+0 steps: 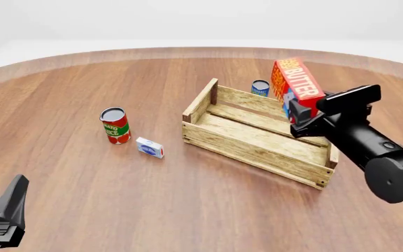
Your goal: Pick up the butter and put it in the tray.
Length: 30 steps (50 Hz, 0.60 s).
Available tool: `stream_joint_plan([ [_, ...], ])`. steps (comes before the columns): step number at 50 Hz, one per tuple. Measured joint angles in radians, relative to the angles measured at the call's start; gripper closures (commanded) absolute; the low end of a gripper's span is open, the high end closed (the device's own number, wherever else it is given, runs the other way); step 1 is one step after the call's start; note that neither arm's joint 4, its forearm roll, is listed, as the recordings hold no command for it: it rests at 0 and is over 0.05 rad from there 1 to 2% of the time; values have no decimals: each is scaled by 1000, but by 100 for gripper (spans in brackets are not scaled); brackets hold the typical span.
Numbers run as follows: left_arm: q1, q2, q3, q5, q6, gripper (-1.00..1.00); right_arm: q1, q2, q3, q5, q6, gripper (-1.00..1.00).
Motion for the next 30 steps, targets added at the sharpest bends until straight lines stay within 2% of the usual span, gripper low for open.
stream_joint_plan([
  [30,0,0,0,0,0,-100,27,142,-55,-49,13,100],
])
